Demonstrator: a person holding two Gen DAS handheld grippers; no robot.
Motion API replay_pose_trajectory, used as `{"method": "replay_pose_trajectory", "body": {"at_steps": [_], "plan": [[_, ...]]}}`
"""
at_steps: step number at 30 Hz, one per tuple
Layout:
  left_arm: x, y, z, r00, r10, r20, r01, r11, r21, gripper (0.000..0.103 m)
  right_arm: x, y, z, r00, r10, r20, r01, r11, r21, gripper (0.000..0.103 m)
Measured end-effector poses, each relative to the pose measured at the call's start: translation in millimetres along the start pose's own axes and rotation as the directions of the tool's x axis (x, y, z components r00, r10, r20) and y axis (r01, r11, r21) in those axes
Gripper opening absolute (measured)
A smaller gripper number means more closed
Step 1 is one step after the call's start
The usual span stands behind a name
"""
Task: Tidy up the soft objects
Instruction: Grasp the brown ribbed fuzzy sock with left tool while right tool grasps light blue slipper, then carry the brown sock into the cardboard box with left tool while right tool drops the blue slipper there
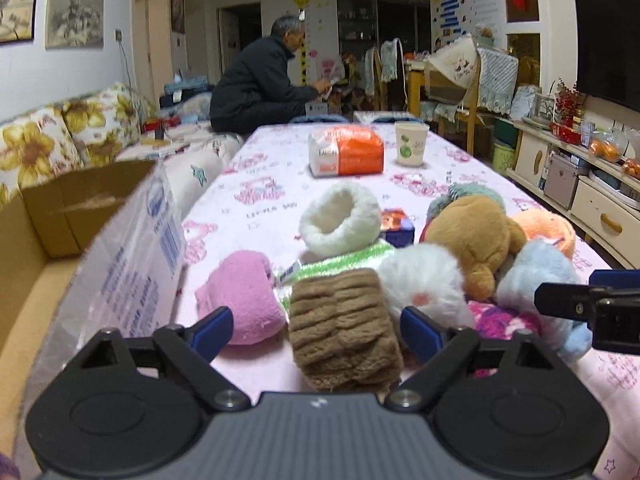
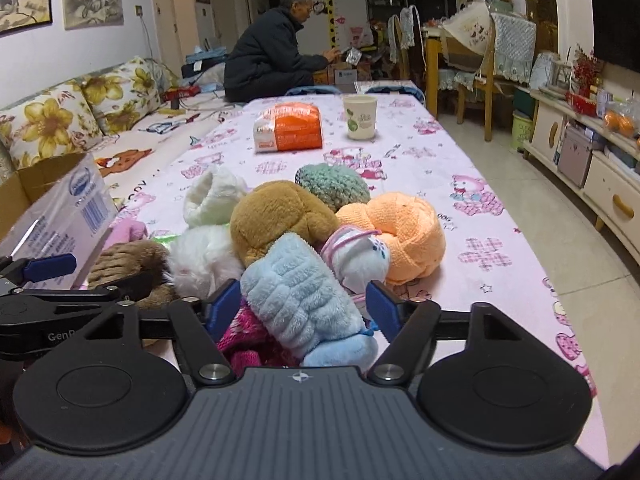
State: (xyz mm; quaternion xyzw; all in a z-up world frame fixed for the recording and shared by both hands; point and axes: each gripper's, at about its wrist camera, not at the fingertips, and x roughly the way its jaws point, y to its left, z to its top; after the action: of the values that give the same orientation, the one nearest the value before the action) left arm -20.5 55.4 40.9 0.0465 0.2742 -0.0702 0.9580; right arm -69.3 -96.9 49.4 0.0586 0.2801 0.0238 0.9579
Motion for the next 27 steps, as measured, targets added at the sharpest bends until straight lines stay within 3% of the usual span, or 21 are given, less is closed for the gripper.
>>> {"method": "replay_pose_trajectory", "body": {"at_steps": [3, 7, 15, 19, 27], "plan": [[6, 4, 2, 0.999, -0.004, -0.042, 0.003, 1.000, -0.024, 0.071, 5, -2, 1, 1.000, -0.021, -0.018, 0.021, 1.000, -0.008, 0.078], [12, 7, 4, 0.996, -0.040, -0.082, 0.035, 0.997, -0.061, 0.045, 12, -5, 4, 0.999, -0.009, -0.051, 0.009, 1.000, 0.009, 0.062], [2, 8, 8, 0.995, -0.081, -0.064, 0.075, 0.993, -0.089, 0.037, 7, 1, 7, 0.999, -0.005, -0.051, 0.004, 1.000, -0.028, 0.051], [-8, 14, 13, 0.994, -0.104, -0.020, 0.101, 0.987, -0.122, 0.037, 1, -3, 8, 1.000, -0.004, -0.028, 0.003, 1.000, -0.027, 0.044], [-31, 26, 25, 0.986, -0.140, 0.087, 0.152, 0.975, -0.159, 0.037, -21, -16, 11, 0.998, 0.027, 0.057, -0.029, 0.999, 0.042, 0.039]]}}
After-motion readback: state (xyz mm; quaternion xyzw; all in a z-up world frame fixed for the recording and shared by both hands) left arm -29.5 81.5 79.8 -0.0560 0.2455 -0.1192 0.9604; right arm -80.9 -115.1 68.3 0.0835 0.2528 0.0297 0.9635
